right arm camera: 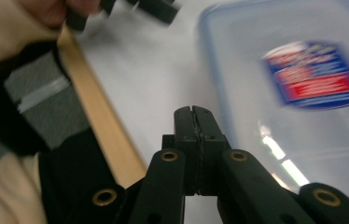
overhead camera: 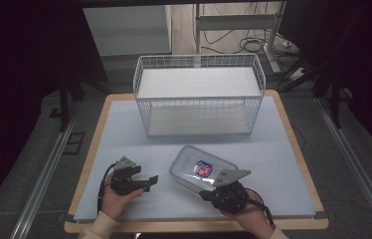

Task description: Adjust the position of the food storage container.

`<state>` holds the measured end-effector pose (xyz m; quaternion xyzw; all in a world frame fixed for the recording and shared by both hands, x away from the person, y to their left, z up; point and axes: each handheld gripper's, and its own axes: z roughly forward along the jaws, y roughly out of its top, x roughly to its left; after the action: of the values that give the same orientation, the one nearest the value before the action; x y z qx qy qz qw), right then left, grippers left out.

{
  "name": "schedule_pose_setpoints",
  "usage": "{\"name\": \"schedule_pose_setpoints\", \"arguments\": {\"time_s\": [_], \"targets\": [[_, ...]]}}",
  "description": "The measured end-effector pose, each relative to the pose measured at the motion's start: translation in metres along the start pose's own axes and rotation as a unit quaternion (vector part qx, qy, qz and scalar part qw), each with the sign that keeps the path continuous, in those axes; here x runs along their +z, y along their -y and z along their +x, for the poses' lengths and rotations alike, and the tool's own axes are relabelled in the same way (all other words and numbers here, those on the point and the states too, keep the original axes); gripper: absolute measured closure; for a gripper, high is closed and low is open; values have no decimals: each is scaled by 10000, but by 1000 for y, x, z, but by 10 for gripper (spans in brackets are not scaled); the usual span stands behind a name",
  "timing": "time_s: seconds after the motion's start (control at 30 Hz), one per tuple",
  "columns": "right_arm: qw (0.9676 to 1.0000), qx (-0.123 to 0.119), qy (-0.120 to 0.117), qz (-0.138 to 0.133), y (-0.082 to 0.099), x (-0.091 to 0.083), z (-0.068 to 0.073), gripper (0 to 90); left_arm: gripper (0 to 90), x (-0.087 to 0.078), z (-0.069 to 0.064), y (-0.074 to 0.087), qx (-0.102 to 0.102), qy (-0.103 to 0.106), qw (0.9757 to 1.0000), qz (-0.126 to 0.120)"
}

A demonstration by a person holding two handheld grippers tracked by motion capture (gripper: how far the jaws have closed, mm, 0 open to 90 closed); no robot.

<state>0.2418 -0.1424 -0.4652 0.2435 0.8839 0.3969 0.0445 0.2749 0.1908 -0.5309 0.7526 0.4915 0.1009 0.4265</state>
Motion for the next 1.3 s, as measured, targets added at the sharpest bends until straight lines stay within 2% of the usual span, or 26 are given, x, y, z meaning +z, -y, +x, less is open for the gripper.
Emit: {"name": "schedule_pose_setpoints", "arguments": {"time_s": [0.07,0.17,0.27,0.3,0.33,0.5,0.7,0.87,0.97,1.3], "targets": [[9997,-46,-103,214,6,6,7,900,159,0,0,0,-8,-1,10000,-7],[9993,-113,35,356,11,7,6,900,159,0,1,0,-15,-9,10000,9],[9987,-53,194,462,17,6,-1,900,159,0,1,0,-22,-7,10000,25],[9987,-53,194,462,17,6,-1,900,159,0,1,0,-22,-7,10000,25],[9989,68,57,460,20,4,-6,900,159,0,1,0,-26,-19,10000,23],[9987,46,58,498,22,1,-8,900,159,-1,2,0,-57,-54,10000,-2],[9985,212,193,457,25,-7,-18,900,159,0,1,1,-50,-61,10000,21],[9978,388,361,404,29,-14,-34,900,159,0,2,0,-73,-74,9999,22],[9977,471,359,325,31,-19,-41,900,159,0,2,0,-75,-74,9999,23],[9967,516,570,258,33,-29,-54,900,159,1,2,0,-75,-78,9999,46]]}}
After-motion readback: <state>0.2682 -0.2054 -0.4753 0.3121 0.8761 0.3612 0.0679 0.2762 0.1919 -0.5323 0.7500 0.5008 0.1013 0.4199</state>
